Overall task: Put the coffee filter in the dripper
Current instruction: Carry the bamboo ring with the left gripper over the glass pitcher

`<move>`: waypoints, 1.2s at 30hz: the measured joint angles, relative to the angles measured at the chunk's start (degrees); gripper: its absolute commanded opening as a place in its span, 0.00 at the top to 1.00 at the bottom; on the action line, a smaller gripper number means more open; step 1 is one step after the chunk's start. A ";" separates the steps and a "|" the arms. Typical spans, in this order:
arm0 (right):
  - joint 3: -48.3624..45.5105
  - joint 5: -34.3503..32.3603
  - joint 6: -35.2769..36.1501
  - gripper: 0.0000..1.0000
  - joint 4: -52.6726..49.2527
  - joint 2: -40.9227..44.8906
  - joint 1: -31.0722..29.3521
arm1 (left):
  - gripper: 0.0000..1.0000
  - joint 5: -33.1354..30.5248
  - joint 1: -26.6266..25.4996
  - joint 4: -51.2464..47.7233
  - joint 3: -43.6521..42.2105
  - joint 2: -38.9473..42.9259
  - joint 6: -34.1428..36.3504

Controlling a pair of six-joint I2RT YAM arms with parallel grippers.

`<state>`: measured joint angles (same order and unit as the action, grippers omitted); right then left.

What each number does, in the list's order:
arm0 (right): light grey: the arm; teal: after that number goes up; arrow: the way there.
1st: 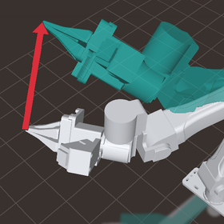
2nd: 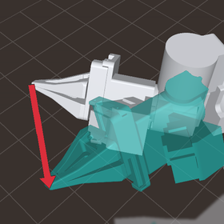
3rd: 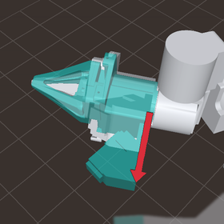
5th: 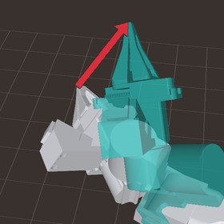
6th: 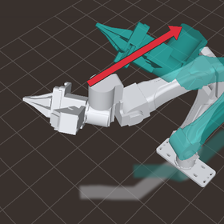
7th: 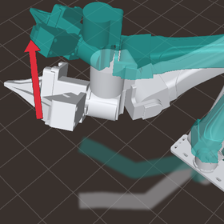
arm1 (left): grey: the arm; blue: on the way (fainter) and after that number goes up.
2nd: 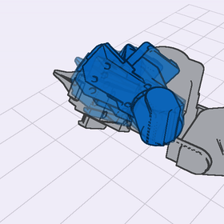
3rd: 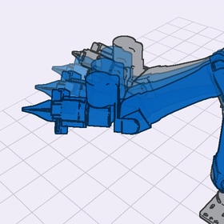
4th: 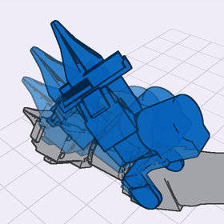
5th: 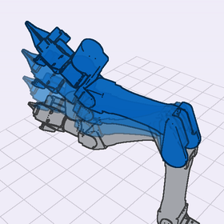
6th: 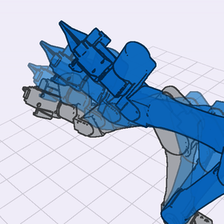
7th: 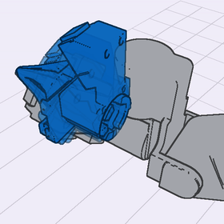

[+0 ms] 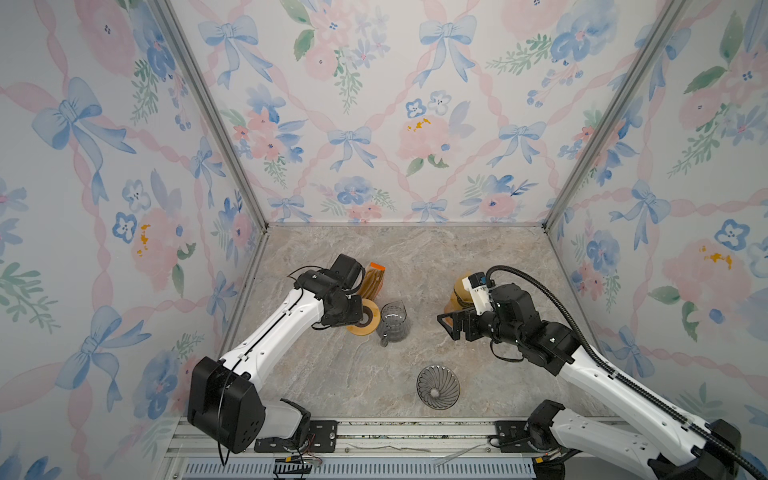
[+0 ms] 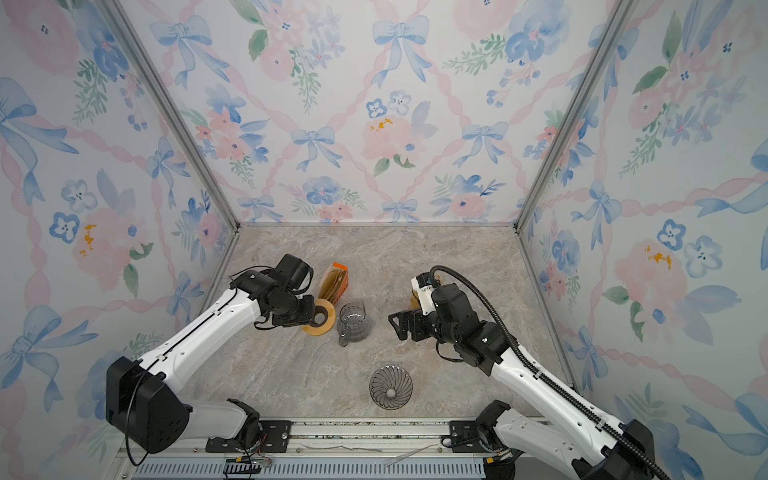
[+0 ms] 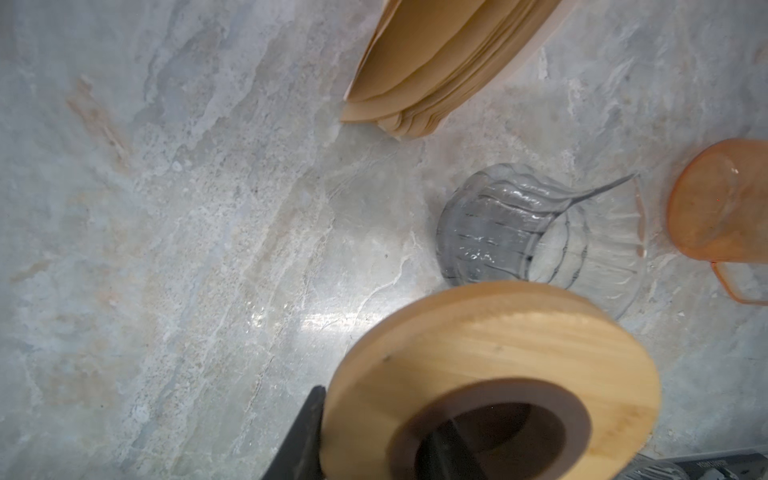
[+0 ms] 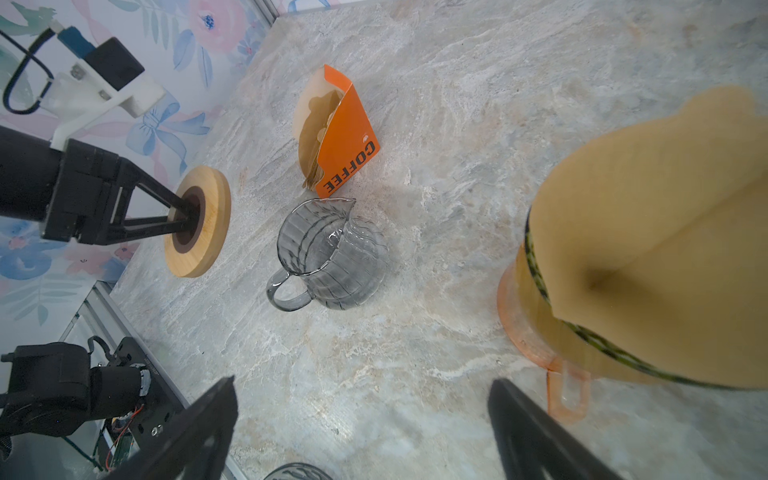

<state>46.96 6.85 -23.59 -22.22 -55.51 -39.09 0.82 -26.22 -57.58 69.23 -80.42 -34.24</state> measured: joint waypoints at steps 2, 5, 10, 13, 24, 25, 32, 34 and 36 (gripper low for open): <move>0.15 0.00 0.00 0.04 -0.28 0.00 0.00 | 0.73 0.50 0.00 -0.04 2.49 -2.91 1.88; 0.28 0.00 0.00 0.04 -0.48 0.00 0.00 | 0.73 1.16 0.00 -0.17 5.40 -6.45 4.24; 1.16 0.00 0.02 0.04 -0.85 -0.28 0.00 | 0.72 1.60 -0.68 -0.90 9.88 -12.52 7.30; 1.27 0.02 0.02 0.04 -0.92 -0.50 -0.02 | 0.72 1.62 -1.68 -1.33 12.94 -15.98 8.50; 1.27 0.00 -0.02 0.04 -1.18 -0.66 -0.02 | 0.72 1.64 -4.72 -3.26 22.91 -25.16 11.58; 1.27 0.00 -0.02 0.04 -1.22 -0.66 -0.02 | 0.72 1.62 -4.96 -3.61 23.28 -25.77 11.87; 1.27 0.00 -0.04 0.04 -1.57 -0.66 -0.02 | 0.72 1.84 -5.64 -6.03 24.72 -26.93 13.97; 1.27 0.00 -0.07 0.04 -1.57 -0.66 -0.02 | 0.72 1.92 -5.77 -6.54 24.92 -27.26 14.38; 1.27 0.00 -0.24 0.04 -1.57 -0.66 -0.02 | 0.72 2.03 -5.90 -6.95 25.22 -27.36 14.71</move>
<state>48.23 6.85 -23.83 -23.79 -56.16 -39.11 2.85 -32.12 -64.53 94.45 -107.79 -19.53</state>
